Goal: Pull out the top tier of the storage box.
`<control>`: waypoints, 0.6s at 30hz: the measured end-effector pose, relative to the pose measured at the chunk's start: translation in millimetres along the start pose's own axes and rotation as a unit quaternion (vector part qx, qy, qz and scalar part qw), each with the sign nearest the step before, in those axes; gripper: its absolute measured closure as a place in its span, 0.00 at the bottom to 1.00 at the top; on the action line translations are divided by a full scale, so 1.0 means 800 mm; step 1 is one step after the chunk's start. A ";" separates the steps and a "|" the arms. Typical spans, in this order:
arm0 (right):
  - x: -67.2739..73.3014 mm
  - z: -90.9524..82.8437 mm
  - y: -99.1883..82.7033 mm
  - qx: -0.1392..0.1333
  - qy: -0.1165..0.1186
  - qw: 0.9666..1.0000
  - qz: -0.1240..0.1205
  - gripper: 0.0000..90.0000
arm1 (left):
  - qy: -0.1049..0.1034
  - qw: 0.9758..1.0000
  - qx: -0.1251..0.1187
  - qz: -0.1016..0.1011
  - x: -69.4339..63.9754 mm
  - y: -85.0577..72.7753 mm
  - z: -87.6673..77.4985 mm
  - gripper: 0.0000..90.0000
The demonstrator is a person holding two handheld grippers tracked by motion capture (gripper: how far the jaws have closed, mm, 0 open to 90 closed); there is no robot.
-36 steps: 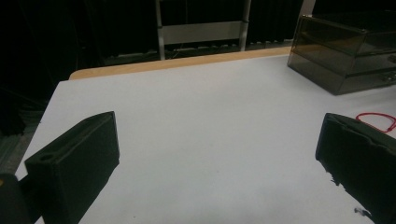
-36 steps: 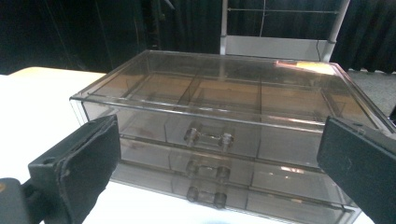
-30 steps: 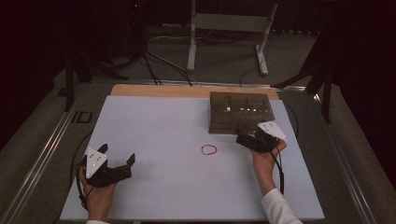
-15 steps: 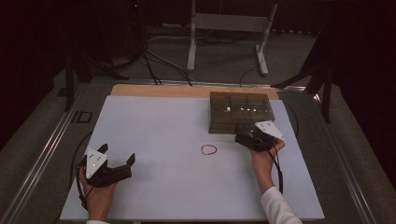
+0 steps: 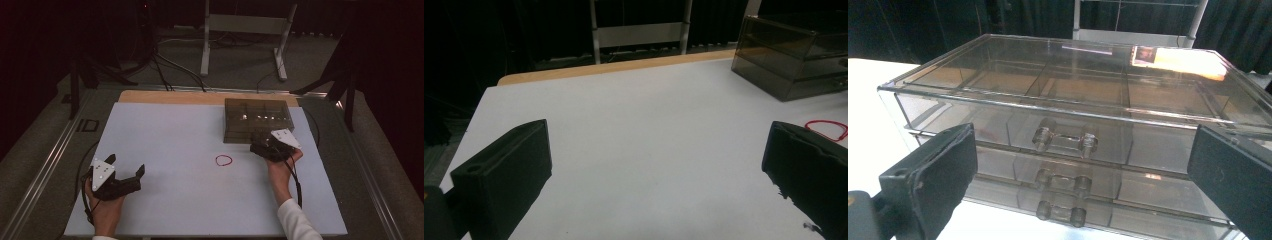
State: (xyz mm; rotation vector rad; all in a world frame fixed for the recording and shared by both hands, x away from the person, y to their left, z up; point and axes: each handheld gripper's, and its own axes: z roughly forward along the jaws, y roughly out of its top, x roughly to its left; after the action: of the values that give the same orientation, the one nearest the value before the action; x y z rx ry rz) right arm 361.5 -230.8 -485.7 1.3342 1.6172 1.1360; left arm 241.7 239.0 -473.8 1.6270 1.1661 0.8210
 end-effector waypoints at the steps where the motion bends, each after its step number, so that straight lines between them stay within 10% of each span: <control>1: 0.001 0.001 -0.001 0.002 0.000 1.000 0.001 0.00 | 0.000 1.000 0.000 0.000 0.000 0.000 0.000 0.01; 10: 0.004 0.007 -0.004 0.008 -0.002 1.000 0.000 0.00 | 0.000 1.000 -0.001 0.000 0.000 0.000 0.000 0.01; 18: 0.009 0.008 -0.005 0.013 -0.024 1.000 0.007 0.26 | 0.000 1.000 -0.003 -0.002 0.001 0.000 -0.001 0.01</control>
State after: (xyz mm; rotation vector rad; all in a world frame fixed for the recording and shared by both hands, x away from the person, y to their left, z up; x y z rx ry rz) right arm 364.6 -223.1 -491.9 1.3821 1.5953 1.0851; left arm 241.5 239.9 -473.4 1.6199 1.1659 0.8206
